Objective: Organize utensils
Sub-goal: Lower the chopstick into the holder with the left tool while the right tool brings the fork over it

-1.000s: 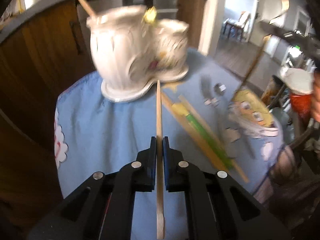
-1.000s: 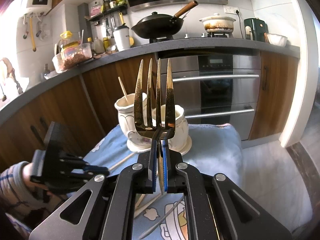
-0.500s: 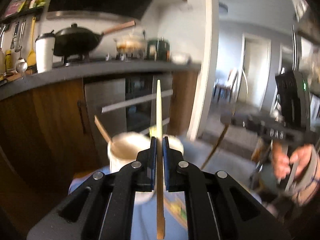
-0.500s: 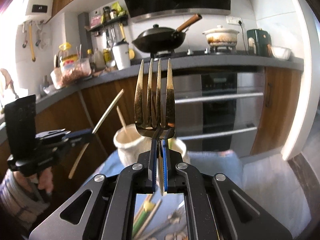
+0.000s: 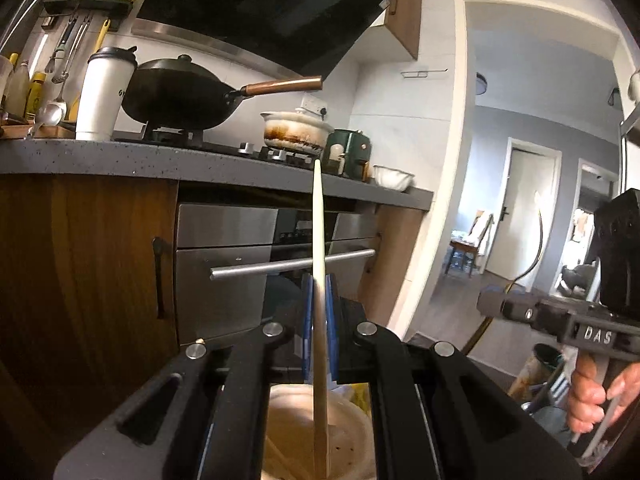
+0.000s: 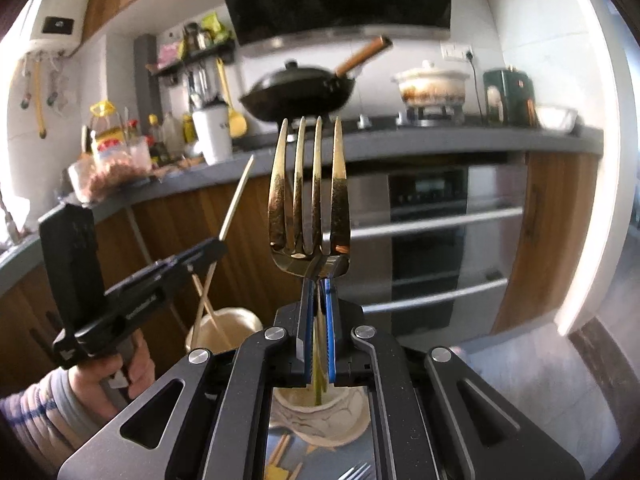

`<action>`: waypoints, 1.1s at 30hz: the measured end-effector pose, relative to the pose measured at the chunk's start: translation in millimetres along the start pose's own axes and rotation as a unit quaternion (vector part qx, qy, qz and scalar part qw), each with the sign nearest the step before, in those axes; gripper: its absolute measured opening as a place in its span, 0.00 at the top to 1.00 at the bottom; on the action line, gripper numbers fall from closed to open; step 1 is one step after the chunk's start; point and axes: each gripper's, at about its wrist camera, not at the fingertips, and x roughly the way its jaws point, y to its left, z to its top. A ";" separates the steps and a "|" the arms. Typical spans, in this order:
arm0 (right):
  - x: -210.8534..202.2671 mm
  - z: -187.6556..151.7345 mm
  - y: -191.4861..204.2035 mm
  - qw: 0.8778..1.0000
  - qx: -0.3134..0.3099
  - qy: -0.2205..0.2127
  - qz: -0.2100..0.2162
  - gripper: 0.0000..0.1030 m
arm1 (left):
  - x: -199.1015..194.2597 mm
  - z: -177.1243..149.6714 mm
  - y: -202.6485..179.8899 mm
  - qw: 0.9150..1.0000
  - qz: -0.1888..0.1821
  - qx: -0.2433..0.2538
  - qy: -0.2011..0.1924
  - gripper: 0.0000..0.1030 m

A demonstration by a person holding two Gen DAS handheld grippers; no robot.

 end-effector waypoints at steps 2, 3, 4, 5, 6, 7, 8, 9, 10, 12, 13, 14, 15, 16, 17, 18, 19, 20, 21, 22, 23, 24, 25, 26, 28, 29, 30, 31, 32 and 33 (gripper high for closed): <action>13.0 -7.6 -3.6 1.000 0.007 0.018 0.000 0.94 | 4.4 -6.5 -2.1 1.000 0.007 0.007 0.007 0.94; 16.9 -10.6 -4.4 1.000 0.010 0.024 0.000 0.94 | 5.1 -9.6 -2.2 1.000 0.005 0.009 0.010 0.94; 22.0 -14.2 -4.8 0.999 0.011 0.032 0.002 0.94 | 5.4 -13.3 -4.2 1.000 0.007 0.015 0.018 0.94; 25.9 -17.6 -4.5 0.999 0.011 0.038 0.005 0.94 | 6.0 -15.8 -4.6 1.000 0.009 0.020 0.022 0.94; 29.7 -20.6 -4.3 0.999 0.011 0.044 0.006 0.94 | 5.4 -18.8 -5.3 0.999 0.009 0.024 0.026 0.94; 34.0 -24.6 -4.1 0.999 0.011 0.050 0.007 0.94 | 3.8 -22.0 -5.8 0.999 0.007 0.026 0.030 0.94; 37.3 -26.9 -4.4 0.998 0.012 0.055 0.009 0.94 | 2.2 -25.4 -6.0 0.999 0.004 0.027 0.034 0.94; 40.6 -29.5 -4.6 0.998 0.014 0.060 0.010 0.94 | 2.2 -27.6 -5.2 0.999 0.004 0.029 0.039 0.94; 44.8 -32.2 -5.3 0.998 0.018 0.066 0.011 0.94 | 2.9 -29.3 -4.6 0.998 0.005 0.033 0.044 0.94; 51.8 -36.4 -7.3 0.997 0.025 0.076 0.010 0.94 | 4.5 -33.2 -3.4 0.997 0.009 0.039 0.059 0.94; 53.0 -38.0 -8.7 0.997 0.028 0.073 0.007 0.94 | 4.6 -34.7 -3.0 0.997 0.011 0.041 0.066 0.94; 54.2 -37.4 -10.4 0.997 0.030 0.072 0.005 0.94 | 4.5 -35.1 -2.8 0.997 0.009 0.041 0.069 0.94; 55.4 -37.5 -12.2 0.997 0.035 0.073 0.004 0.94 | 4.1 -35.4 -2.6 0.996 0.006 0.040 0.074 0.94; 56.4 -37.2 -14.4 0.996 0.041 0.074 0.003 0.94 | 3.6 -35.4 -2.9 0.996 0.004 0.041 0.077 0.94; 57.0 -36.9 -15.7 0.996 0.044 0.075 0.002 0.94 | 2.8 -35.4 -4.1 0.996 0.006 0.044 0.078 0.94; 57.8 -36.6 -16.9 0.996 0.045 0.076 0.000 0.94 | 2.3 -35.6 -5.2 0.996 0.008 0.046 0.079 0.94; 58.8 -36.3 -17.5 0.996 0.045 0.077 -0.003 0.94 | 2.0 -35.3 -6.0 0.995 0.011 0.049 0.082 0.93; 59.4 -35.9 -17.9 0.996 0.045 0.077 -0.003 0.94 | 1.1 -35.4 -7.1 0.995 0.011 0.050 0.083 0.93; 59.4 -35.5 -18.7 0.996 0.045 0.076 -0.005 0.94 | -0.1 -35.2 -8.1 0.995 0.011 0.050 0.084 0.92; 59.6 -35.8 -19.4 0.996 0.045 0.075 -0.009 0.94 | -1.9 -34.8 -9.0 0.995 0.013 0.052 0.083 0.92; 59.6 -36.6 -20.3 0.996 0.047 0.073 -0.010 0.93 | -3.3 -34.2 -9.8 0.995 0.014 0.052 0.082 0.92; 59.4 -36.7 -21.8 0.996 0.049 0.073 -0.010 0.93 | -5.4 -33.7 -10.9 0.995 0.014 0.053 0.082 0.91; 59.0 -37.8 -23.1 0.996 0.052 0.071 -0.010 0.91 | -7.4 -33.0 -11.8 0.995 0.015 0.054 0.081 0.88; 58.0 -38.6 -24.4 0.996 0.055 0.069 -0.010 0.84 | -11.4 -32.2 -13.8 0.995 0.018 0.057 0.078 0.79; 55.0 -39.6 -26.3 0.996 0.060 0.064 -0.007 0.74 | -17.7 -29.3 -17.4 0.995 0.021 0.065 0.072 0.67; 53.8 -40.2 -27.2 0.996 0.061 0.064 -0.008 0.71 | -20.1 -28.1 -19.4 0.995 0.022 0.069 0.071 0.59; 52.7 -41.0 -28.7 0.996 0.063 0.064 -0.007 0.70 | -22.9 -27.0 -21.7 0.994 0.028 0.076 0.071 0.48; 51.1 -42.6 -30.8 0.996 0.067 0.063 -0.007 0.68 | -27.1 -26.4 -25.0 0.993 0.039 0.084 0.070 0.44; 48.9 -43.8 -32.7 0.996 0.069 0.061 -0.007 0.67 | -30.8 -25.9 -27.1 0.993 0.043 0.088 0.069 0.38; 46.8 -44.9 -34.0 0.996 0.071 0.060 -0.008 0.64 | -35.0 -25.7 -29.6 0.992 0.044 0.093 0.067 0.32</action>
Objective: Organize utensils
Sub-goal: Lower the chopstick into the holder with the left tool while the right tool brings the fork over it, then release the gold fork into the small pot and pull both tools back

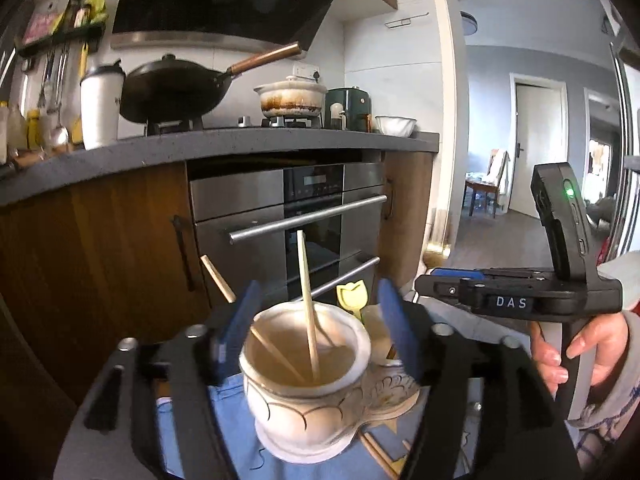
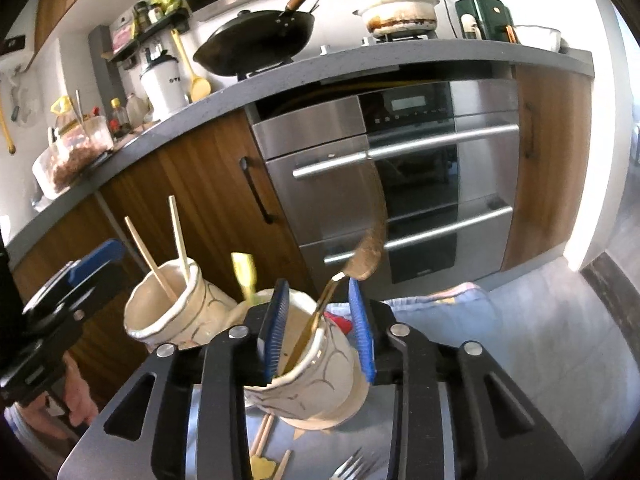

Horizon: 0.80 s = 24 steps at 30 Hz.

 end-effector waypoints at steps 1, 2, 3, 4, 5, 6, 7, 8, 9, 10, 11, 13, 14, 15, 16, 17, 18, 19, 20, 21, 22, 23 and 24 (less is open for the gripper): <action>-2.9 -1.7 -1.8 1.000 0.002 -0.001 0.001 0.60 | -3.5 -0.2 -1.6 1.000 0.001 0.002 -0.001 0.28; -5.9 -3.3 -3.2 1.000 0.002 -0.002 0.000 0.57 | -9.2 -0.8 -3.4 1.000 0.006 0.005 -0.003 0.19; -9.4 -4.9 -4.6 1.000 0.002 -0.004 -0.001 0.54 | -13.4 -1.4 -4.7 1.000 0.011 0.006 -0.005 0.13; -16.1 -7.9 -6.4 1.000 0.001 -0.008 -0.005 0.44 | -17.5 -1.9 -5.4 1.000 0.015 0.006 -0.006 0.11; -20.4 -10.1 -7.4 1.000 0.000 -0.010 -0.007 0.29 | -22.4 -2.9 -5.5 1.000 0.017 0.003 -0.005 0.07; -26.8 -13.3 -9.2 1.000 0.000 -0.016 -0.007 0.24 | -26.9 -4.1 -5.1 1.000 0.018 -0.001 -0.005 0.05; -34.3 -17.7 -11.4 1.000 0.001 -0.021 -0.008 0.17 | -30.7 -5.1 -4.3 1.000 0.018 -0.005 -0.005 0.05; -40.1 -21.2 -13.5 1.000 0.001 -0.023 -0.011 0.11 | -35.8 -7.9 -3.6 1.000 0.016 -0.010 -0.004 0.05; -45.0 -24.4 -14.7 1.000 0.000 -0.024 -0.016 0.09 | -38.8 -10.0 -3.3 1.000 0.018 -0.013 -0.003 0.05; -52.2 -28.9 -16.6 0.999 -0.003 -0.027 -0.023 0.08 | -42.7 -13.2 -3.2 1.000 0.021 -0.014 0.000 0.05; -56.9 -31.8 -18.3 0.999 -0.004 -0.029 -0.027 0.07 | -44.7 -15.3 -3.3 1.000 0.022 -0.015 0.003 0.05; -66.1 -39.3 -22.1 0.999 -0.003 -0.027 -0.040 0.06 | -47.5 -19.9 -2.6 0.999 0.026 -0.017 0.010 0.05; -69.2 -42.9 -23.6 0.999 -0.004 -0.024 -0.045 0.05 | -49.5 -23.3 -2.6 0.999 0.026 -0.020 0.014 0.05; -72.9 -47.2 -25.0 0.998 -0.005 -0.019 -0.053 0.05 | -50.4 -25.9 -2.1 0.999 0.025 -0.023 0.019 0.05; -75.0 -50.0 -26.1 0.998 -0.005 -0.016 -0.056 0.05 | -50.9 -29.4 -2.5 0.999 0.024 -0.027 0.025 0.05; -77.1 -53.1 -26.9 0.998 -0.006 -0.013 -0.056 0.05 | -51.3 -32.0 -3.2 0.999 0.022 -0.029 0.029 0.05; -79.2 -56.6 -27.6 0.998 -0.005 -0.009 -0.056 0.05 | -51.4 -35.6 -3.8 0.999 0.022 -0.032 0.035 0.05; -81.5 -61.3 -28.6 0.998 -0.005 -0.002 -0.057 0.05 | -51.2 -39.6 -4.5 0.998 0.023 -0.033 0.041 0.05; -82.6 -64.5 -29.2 0.998 -0.005 0.002 -0.057 0.05 | -49.8 -44.4 -5.6 0.998 0.025 -0.034 0.052 0.05; -84.1 -68.1 -29.5 0.998 -0.004 0.007 -0.058 0.05 | -48.2 -48.6 -6.4 0.997 0.025 -0.037 0.063 0.05; -85.8 -72.6 -30.6 0.998 -0.001 0.011 -0.059 0.05 | -45.7 -54.1 -7.9 0.996 0.019 -0.040 0.078 0.05; -86.6 -75.6 -31.3 0.998 0.001 0.014 -0.059 0.05 | -43.7 -57.3 -9.7 0.995 0.016 -0.041 0.088 0.05; -87.1 -79.5 -32.5 0.998 0.005 0.019 -0.060 0.05 | -41.7 -64.0 -12.7 0.994 0.017 -0.039 0.102 0.05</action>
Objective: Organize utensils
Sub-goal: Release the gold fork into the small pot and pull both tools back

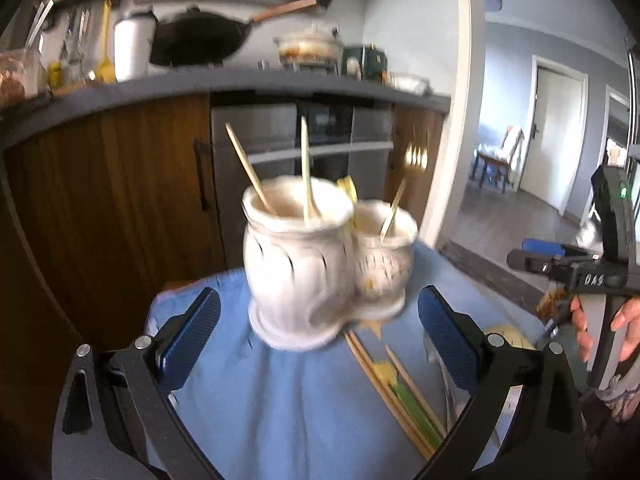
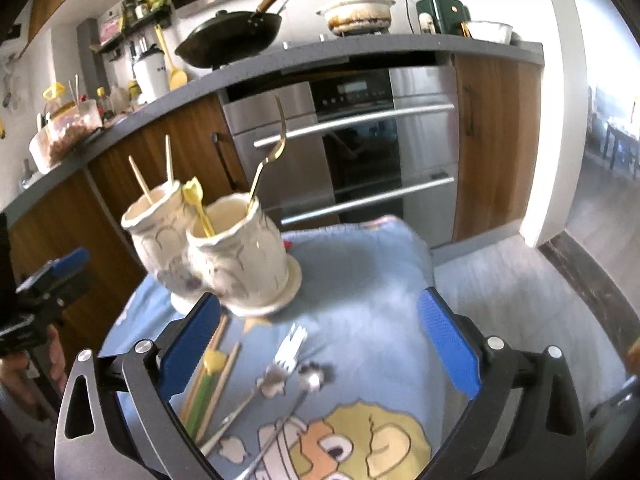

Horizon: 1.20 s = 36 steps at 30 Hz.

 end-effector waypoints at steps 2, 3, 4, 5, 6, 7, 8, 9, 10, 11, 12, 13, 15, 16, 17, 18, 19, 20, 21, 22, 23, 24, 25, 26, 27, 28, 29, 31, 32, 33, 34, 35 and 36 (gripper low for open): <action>0.4 -5.1 -0.2 1.000 0.001 0.008 -0.004 0.05 | 3.9 -8.0 -3.3 1.000 0.001 0.003 0.016 0.05; 0.6 -7.4 0.1 1.000 0.000 0.012 -0.006 0.05 | 6.4 -12.3 -5.1 1.000 0.000 0.003 0.025 0.05; 0.9 -10.1 0.8 1.000 0.000 0.017 -0.009 0.05 | 9.6 -17.3 -6.9 0.999 -0.001 0.001 0.036 0.05; 1.5 -11.7 1.0 1.000 0.001 0.021 -0.010 0.05 | 12.0 -20.5 -8.1 0.999 -0.003 0.000 0.045 0.05; 2.8 -13.6 1.7 1.000 0.002 0.026 -0.012 0.05 | 15.0 -24.1 -9.9 0.998 -0.006 -0.001 0.055 0.05; 4.2 -16.2 2.5 0.999 0.004 0.031 -0.012 0.05 | 17.2 -27.7 -11.2 0.998 -0.008 -0.001 0.062 0.05; 5.7 -18.5 3.4 0.999 0.004 0.035 -0.013 0.05 | 20.1 -31.5 -13.7 0.997 -0.007 0.001 0.071 0.05; 7.1 -20.9 4.6 0.999 0.004 0.039 -0.013 0.05 | 22.0 -33.8 -15.6 0.997 -0.004 0.003 0.077 0.05; 10.1 -24.6 6.6 0.999 0.004 0.047 -0.013 0.05 | 23.7 -35.3 -17.5 0.997 -0.001 0.006 0.083 0.05; 12.5 -27.1 7.9 0.998 0.005 0.053 -0.013 0.05 | 26.1 -37.1 -19.2 0.996 0.003 0.009 0.091 0.05; 14.7 -29.8 9.7 0.998 0.004 0.060 -0.013 0.05 | 27.9 -38.2 -20.2 0.995 0.005 0.010 0.097 0.05; 17.5 -33.4 11.9 0.998 0.003 0.068 -0.014 0.05 | 29.6 -39.3 -21.0 0.995 0.005 0.010 0.102 0.05; 20.9 -38.0 15.2 0.997 -0.001 0.078 -0.015 0.05 | 32.2 -42.3 -20.9 0.994 0.004 0.007 0.111 0.05; 22.4 -41.0 17.6 0.996 -0.005 0.082 -0.016 0.05 | 33.6 -43.2 -20.9 0.993 0.003 0.005 0.115 0.05; 23.5 -43.0 19.3 0.996 -0.008 0.087 -0.019 0.05 | 35.2 -45.2 -21.0 0.993 0.001 0.002 0.121 0.05; 24.6 -45.2 21.2 0.996 -0.012 0.091 -0.021 0.05 | 36.9 -47.0 -21.8 0.992 -0.001 0.000 0.126 0.05; 25.0 -46.5 22.2 0.995 -0.014 0.093 -0.020 0.05 | 37.7 -47.8 -22.9 0.991 -0.001 0.000 0.130 0.05; 25.4 -47.7 23.2 0.995 -0.017 0.095 -0.019 0.05 | 40.2 -50.4 -24.1 0.991 0.001 0.001 0.136 0.05; 25.8 -48.5 24.6 0.995 -0.020 0.097 -0.018 0.05 | 41.8 -51.6 -25.8 0.990 0.001 0.002 0.142 0.05; 26.5 -49.7 25.9 0.995 -0.023 0.099 -0.019 0.05 | 42.9 -53.1 -26.7 0.989 0.001 0.002 0.145 0.05; 27.1 -50.3 26.4 0.994 -0.024 0.101 -0.019 0.05 | 45.1 -55.4 -28.2 0.988 0.001 0.000 0.151 0.05; 27.6 -50.9 26.8 0.994 -0.024 0.103 -0.018 0.05 | 47.1 -57.6 -29.5 0.988 0.001 -0.001 0.157 0.05; 28.5 -51.6 26.9 0.994 -0.024 0.105 -0.018 0.05 | 49.0 -59.6 -30.7 0.987 0.000 -0.002 0.162 0.05; 29.0 -52.1 26.8 0.994 -0.024 0.107 -0.019 0.05 | 51.5 -62.2 -32.9 0.986 0.000 0.000 0.167 0.06; 30.2 -52.8 26.5 0.994 -0.024 0.108 -0.019 0.05 | 52.5 -64.3 -34.6 0.985 0.001 0.001 0.170 0.06; 30.4 -53.9 26.1 0.994 -0.023 0.109 -0.019 0.05 | 53.4 -65.9 -36.1 0.985 0.003 0.003 0.172 0.06; 31.0 -54.5 25.5 0.993 -0.022 0.110 -0.019 0.05 | 54.6 -67.6 -37.8 0.985 0.004 0.004 0.174 0.06; 31.8 -56.3 24.5 0.993 -0.021 0.113 -0.020 0.05 | 56.9 -70.1 -40.5 0.984 0.003 0.005 0.180 0.08; 32.3 -56.6 24.3 0.993 -0.021 0.114 -0.020 0.05 | 57.9 -71.3 -41.4 0.983 0.003 0.005 0.183 0.11; 32.3 -57.0 24.1 0.993 -0.020 0.115 -0.020 0.05 | 58.3 -72.2 -42.2 0.983 0.003 0.006 0.185 0.12; 33.1 -57.4 23.7 0.993 -0.020 0.117 -0.020 0.05 | 58.4 -72.8 -43.2 0.982 0.003 0.006 0.186 0.12; 33.3 -57.6 23.3 0.993 -0.019 0.117 -0.019 0.05 | 59.2 -73.5 -43.6 0.982 0.002 0.005 0.187 0.13; 33.1 -58.2 23.2 0.993 -0.018 0.117 -0.019 0.05 | 59.6 -73.9 -44.3 0.982 0.000 0.005 0.188 0.15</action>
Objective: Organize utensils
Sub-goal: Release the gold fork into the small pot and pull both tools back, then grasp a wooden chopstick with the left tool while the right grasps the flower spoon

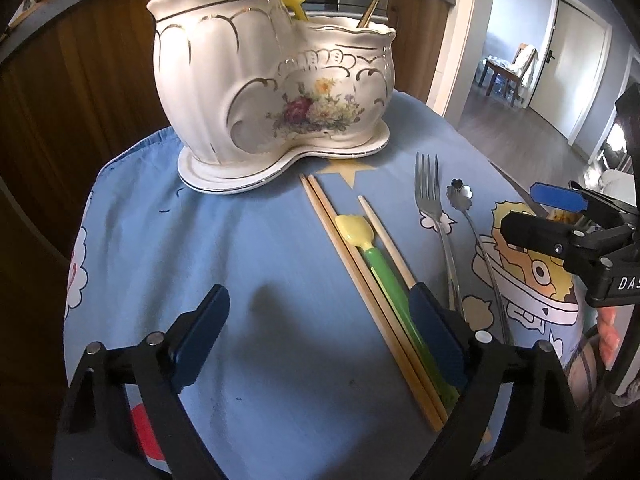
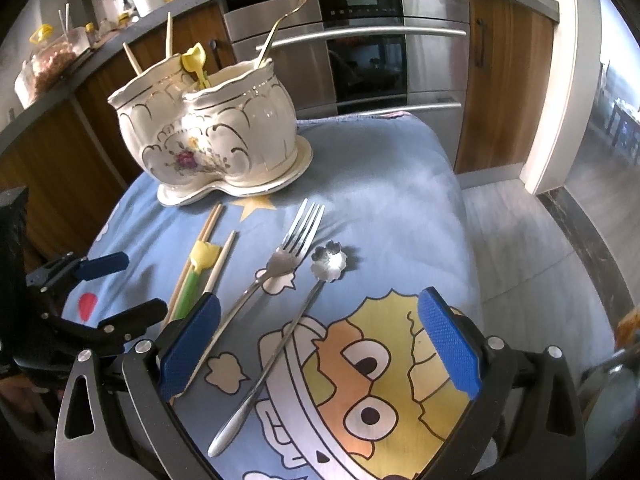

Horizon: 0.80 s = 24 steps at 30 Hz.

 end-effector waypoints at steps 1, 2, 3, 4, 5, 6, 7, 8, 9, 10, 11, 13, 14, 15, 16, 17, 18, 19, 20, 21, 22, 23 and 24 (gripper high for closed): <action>0.1 0.0 -0.1 1.000 0.001 0.000 0.001 0.05 | 1.4 -0.2 -0.6 1.000 -0.001 0.001 0.001 0.17; 0.0 0.0 0.0 1.000 0.001 0.000 0.001 0.05 | 2.9 -0.9 -2.1 1.000 -0.003 0.003 0.003 0.19; 0.3 -0.1 0.1 1.000 0.001 0.000 0.002 0.05 | 4.3 -1.5 -3.3 1.000 -0.004 0.004 0.005 0.21; 0.4 -0.1 0.3 1.000 0.000 0.001 0.002 0.05 | 5.9 -1.9 -4.3 1.000 -0.004 0.006 0.007 0.22; 0.3 -0.3 0.6 1.000 0.000 0.001 0.003 0.05 | 7.9 -2.5 -5.4 1.000 -0.003 0.007 0.010 0.23; 0.0 -0.6 0.8 1.000 -0.001 0.001 0.003 0.05 | 9.5 -3.4 -6.1 1.000 -0.003 0.008 0.013 0.26; 0.1 -0.7 0.8 1.000 -0.001 0.001 0.003 0.05 | 10.6 -3.7 -6.6 1.000 -0.005 0.007 0.013 0.26; 0.0 -0.9 0.6 1.000 0.000 0.002 0.004 0.05 | 11.3 -3.9 -6.8 1.000 -0.004 0.006 0.013 0.27; -0.1 -0.9 0.3 1.000 0.000 0.002 0.004 0.05 | 12.0 -3.8 -6.8 1.000 -0.003 0.005 0.013 0.29; -0.3 -1.3 0.3 1.000 0.000 0.003 0.005 0.05 | 12.3 -3.5 -6.2 1.000 -0.002 0.004 0.014 0.32; -0.5 -1.6 0.2 1.000 0.000 0.003 0.005 0.05 | 13.9 -3.4 -6.0 1.000 0.001 0.004 0.018 0.36; -0.8 -2.5 0.6 1.000 0.000 0.005 0.005 0.05 | 15.3 -3.3 -5.2 1.000 -0.001 0.004 0.019 0.36; -0.8 -3.0 1.1 1.000 -0.001 0.006 0.006 0.05 | 15.5 -3.4 -5.5 1.000 -0.002 0.004 0.019 0.37; -0.5 -3.8 1.4 1.000 -0.002 0.008 0.006 0.05 | 16.6 -3.0 -5.7 1.000 -0.002 0.006 0.019 0.36; 0.1 -5.1 1.9 1.000 -0.003 0.011 0.006 0.05 | 17.6 -3.0 -5.7 1.000 -0.001 0.007 0.019 0.36; 0.8 -6.0 2.3 1.000 -0.004 0.013 0.006 0.05 | 18.8 -2.8 -5.5 1.000 -0.002 0.007 0.019 0.36; 1.5 -6.9 2.7 1.000 -0.005 0.015 0.006 0.05 | 16.9 -3.7 -4.7 1.000 -0.002 0.007 0.019 0.36; 2.3 -7.8 3.2 1.000 -0.006 0.018 0.005 0.05 | 17.8 -3.0 -3.6 1.000 0.001 0.007 0.020 0.36; 3.0 -8.6 3.7 1.000 -0.007 0.021 0.006 0.05 | 17.2 -2.8 -2.2 1.000 0.005 0.005 0.020 0.37; 3.1 -9.7 4.3 1.000 -0.008 0.022 0.006 0.05 | 15.6 -2.9 -2.2 1.000 0.006 0.005 0.021 0.37; 3.2 -10.0 5.2 1.000 -0.009 0.024 0.008 0.05 | 15.8 -3.4 -1.1 1.000 0.006 0.007 0.022 0.37; 3.3 -10.2 5.8 1.000 -0.009 0.024 0.009 0.05 | 15.2 -4.1 -0.5 1.000 0.006 0.010 0.023 0.37; 3.5 -10.4 6.7 1.000 -0.010 0.025 0.009 0.05 | 15.0 -4.0 -0.5 1.000 0.006 0.012 0.023 0.37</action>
